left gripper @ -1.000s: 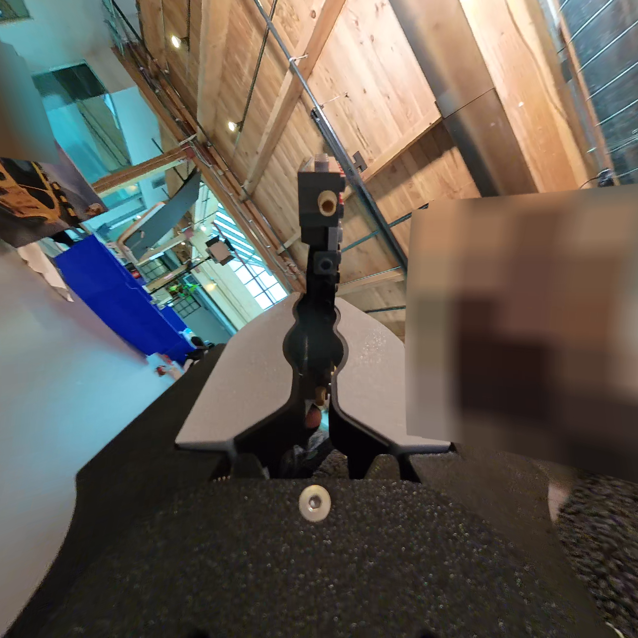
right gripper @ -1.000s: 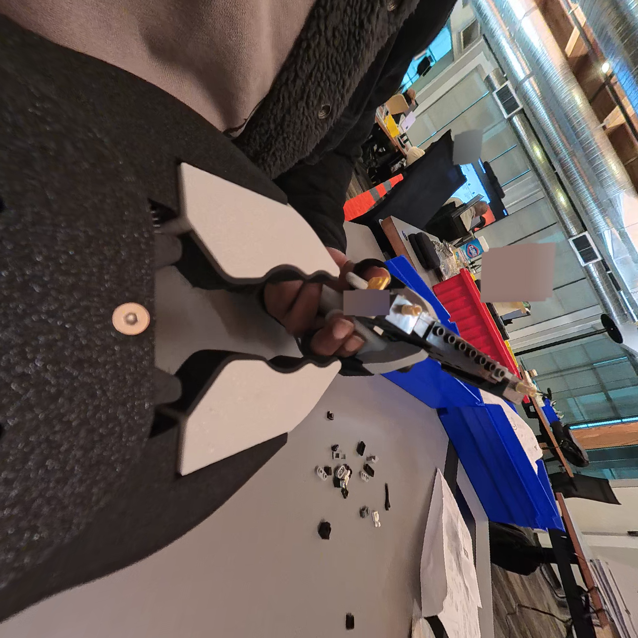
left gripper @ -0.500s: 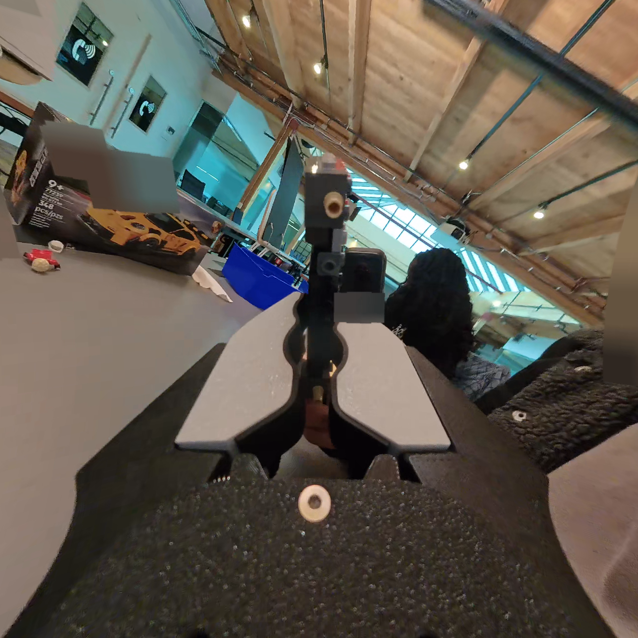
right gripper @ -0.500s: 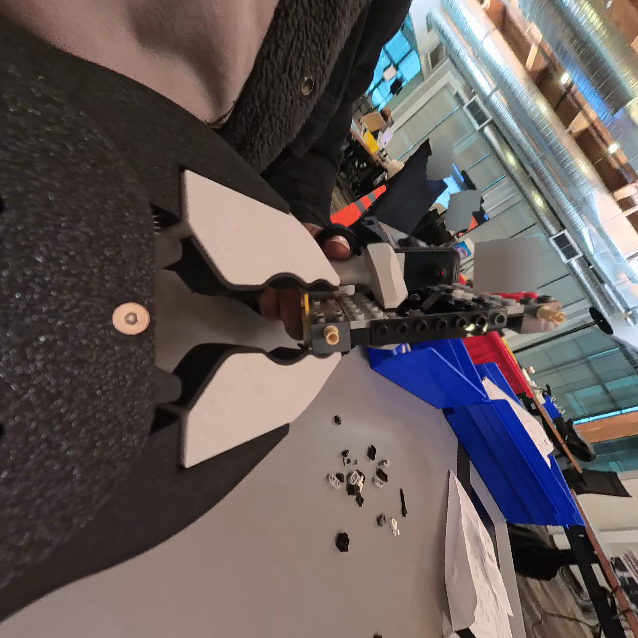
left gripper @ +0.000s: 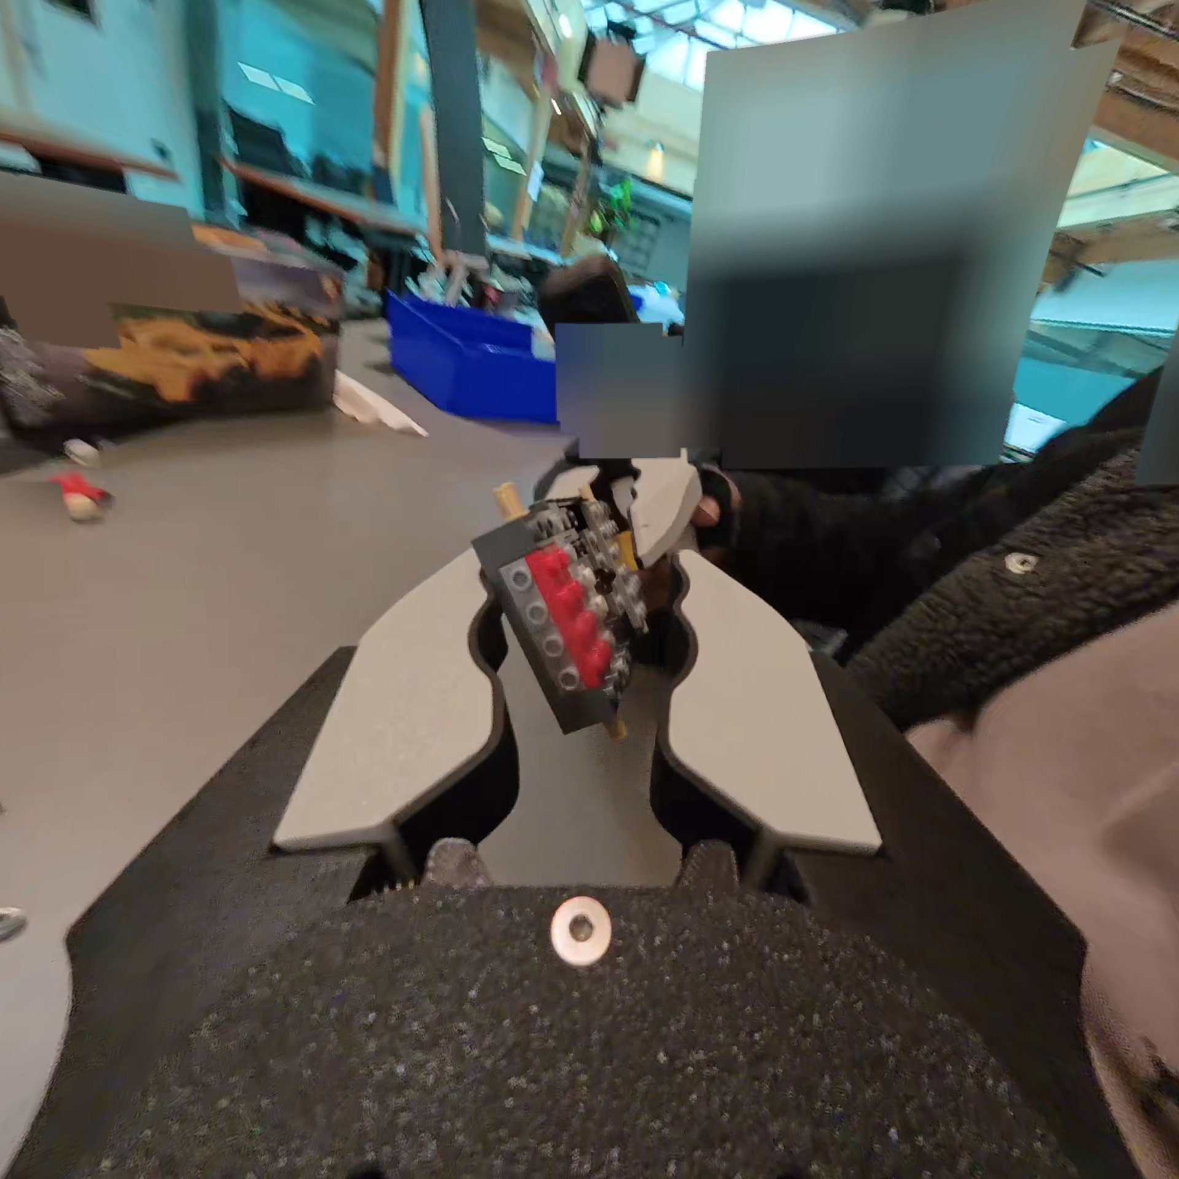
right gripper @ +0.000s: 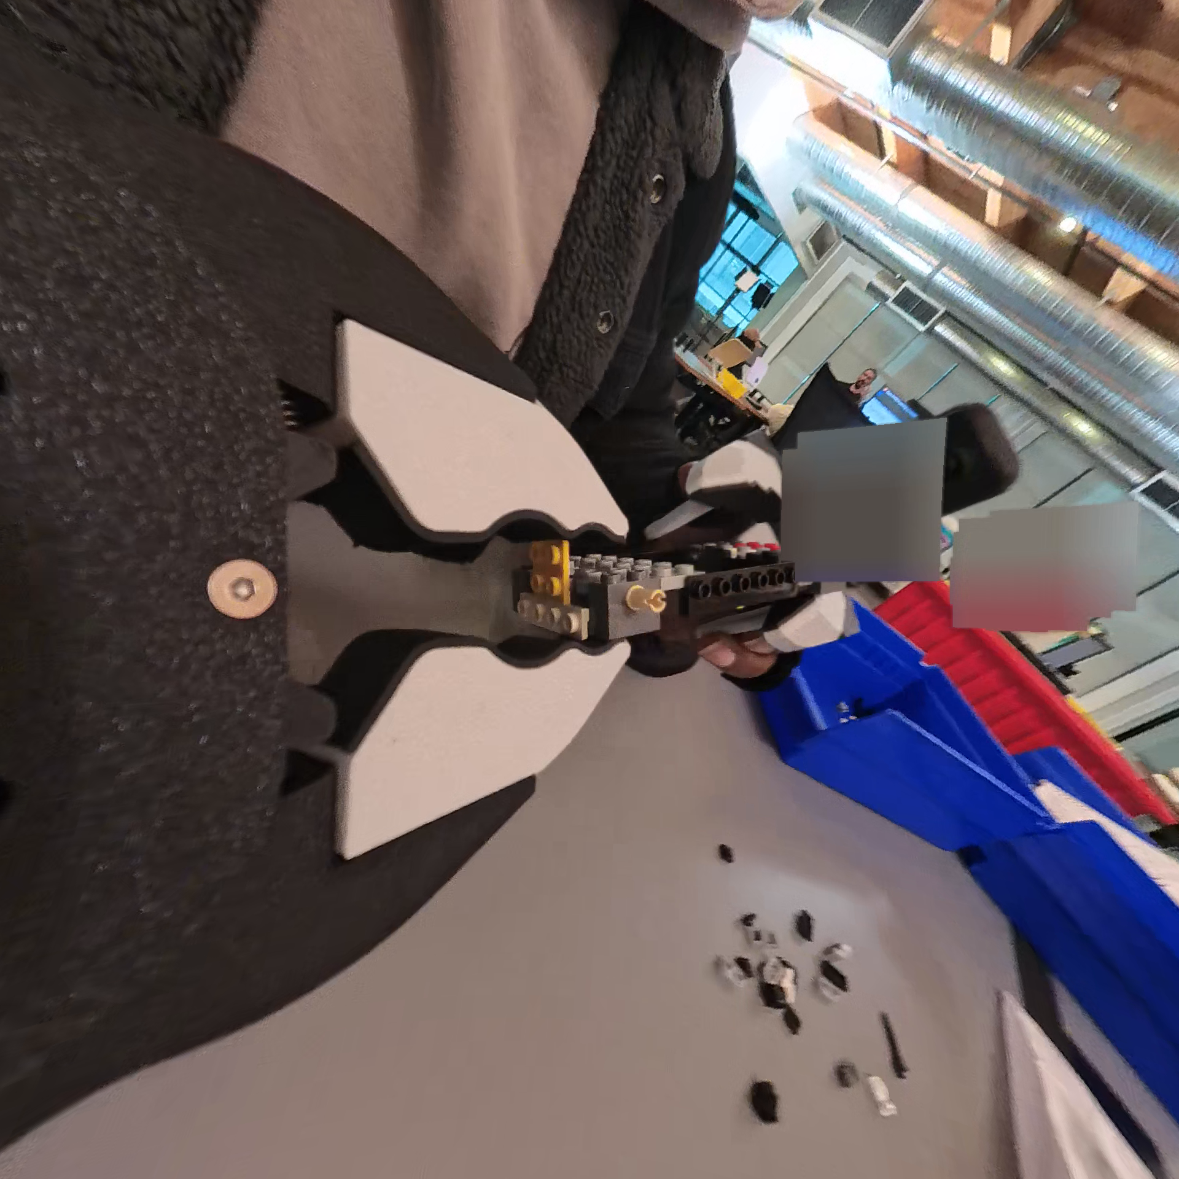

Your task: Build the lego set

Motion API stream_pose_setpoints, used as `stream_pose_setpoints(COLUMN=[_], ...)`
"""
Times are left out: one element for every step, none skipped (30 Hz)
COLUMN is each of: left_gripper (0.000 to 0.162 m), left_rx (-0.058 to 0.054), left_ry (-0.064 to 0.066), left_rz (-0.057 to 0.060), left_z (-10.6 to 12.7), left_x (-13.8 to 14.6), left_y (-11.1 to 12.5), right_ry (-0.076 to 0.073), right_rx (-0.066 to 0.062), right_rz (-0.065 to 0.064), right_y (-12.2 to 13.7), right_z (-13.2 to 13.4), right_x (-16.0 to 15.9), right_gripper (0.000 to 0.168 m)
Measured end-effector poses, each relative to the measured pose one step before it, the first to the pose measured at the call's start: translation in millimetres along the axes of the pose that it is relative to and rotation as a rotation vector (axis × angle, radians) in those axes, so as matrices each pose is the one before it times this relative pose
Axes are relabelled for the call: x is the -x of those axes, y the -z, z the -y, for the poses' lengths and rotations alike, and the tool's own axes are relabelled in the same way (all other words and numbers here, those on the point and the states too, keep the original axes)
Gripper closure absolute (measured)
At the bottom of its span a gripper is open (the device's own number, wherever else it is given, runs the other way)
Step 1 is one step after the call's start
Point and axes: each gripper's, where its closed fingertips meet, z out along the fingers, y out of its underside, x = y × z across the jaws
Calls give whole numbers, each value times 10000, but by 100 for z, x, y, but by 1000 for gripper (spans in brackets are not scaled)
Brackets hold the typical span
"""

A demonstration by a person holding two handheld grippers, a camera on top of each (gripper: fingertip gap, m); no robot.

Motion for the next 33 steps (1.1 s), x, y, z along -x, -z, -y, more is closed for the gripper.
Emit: stream_pose_setpoints(left_gripper=[113, 113, 113, 112, 112, 114, 116, 118, 121, 124, 130, 135, 131, 125, 123, 121, 118, 116, 114, 110, 106, 102, 95, 91, 85, 80, 76, 73, 69, 65, 62, 60, 60], left_rx=[379, 258, 199, 217, 225, 231, 374, 523, 546, 459, 415, 384, 283, 203, 186, 136, 103, 82, 65, 139, 267, 337, 304, 298, 361, 374, 326, 231, 175, 176, 195, 62, -96], left_ry=[374, 388, 414, 416, 307, 194, 118, 5, -94, -104, -63, -57, -103, -215, -275, -285, -320, -333, -326, -362, -405, -384, -334, -241, -168, -105, -32, 71, 182, 233, 123, 38, 120], left_rz=[-283, -255, -236, -159, -113, -78, 12, 117, 165, 121, 59, 62, 143, 140, 101, 162, 235, 281, 305, 356, 368, 316, 242, 174, 63, 20, 56, 70, 140, 334, 499, 503, 359], left_z=[-518, -419, -403, -423, -464, -510, -728, -947, -968, -828, -734, -649, -511, -391, -337, -222, -121, -45, 9, -70, -257, -342, -308, -330, -427, -468, -389, -243, -147, -114, -123, 102, 352], left_x=[-24, 60, 115, 222, 240, 232, 294, 400, 407, 293, 189, 195, 305, 209, 70, 112, 234, 307, 331, 367, 291, 122, -65, -204, -390, -434, -361, -318, -168, 152, 422, 458, 309], left_y=[-41, -36, -69, -118, -182, -259, -383, -496, -530, -516, -417, -310, -192, -96, -19, 23, 40, 79, 99, 105, 65, 1, -73, -172, -273, -380, -428, -468, -487, -504, -414, -269, -175], right_ry=[-260, -255, -205, -120, -119, -208, -254, -206, -93, -30, -66, -176, -191, -8, -11, -25, -35, -71, -87, -115, -117, -95, -139, -148, -157, -138, -124, -152, -156, -170, -183, -129, -103], right_rx=[187, 152, 195, 267, 225, 139, 109, 189, 257, 346, 307, 152, 80, 113, 119, 102, 95, 78, 38, 38, 12, -46, -36, -66, -45, -53, -94, -143, -240, -220, -202, -235, -230], right_rz=[-37, -12, -68, -170, -90, 30, 38, 13, -41, -92, -24, 132, 73, -45, 43, -1, -35, -17, -5, -15, 0, -27, -56, -33, -61, -89, -107, -158, -130, -85, -193, -148, -94], right_y=[309, 288, 248, 193, 142, 96, 38, -50, -107, -146, -141, -78, -20, 2, -3, 9, 20, 13, 11, -2, -17, -8, -29, -40, -89, -119, -117, -76, -35, -18, -20, -9, -13], right_z=[-411, -372, -425, -525, -494, -394, -349, -443, -475, -535, -434, -155, 42, 23, 62, 96, 130, 156, 181, 157, 167, 213, 175, 198, 175, 183, 257, 317, 454, 381, 310, 303, 252], right_x=[-204, -229, -298, -452, -365, -252, -270, -304, -336, -401, -314, -116, -135, -186, -35, -85, -168, -196, -222, -252, -237, -271, -348, -338, -393, -416, -396, -430, -354, -271, -371, -266, -177], right_gripper=[144, 144, 144, 144, 144, 144, 144, 144, 145, 145, 145, 145, 145, 145, 145, 145, 145, 145, 145, 145, 145, 145, 145, 145, 145, 145, 146, 146, 146, 146, 146, 146, 146])
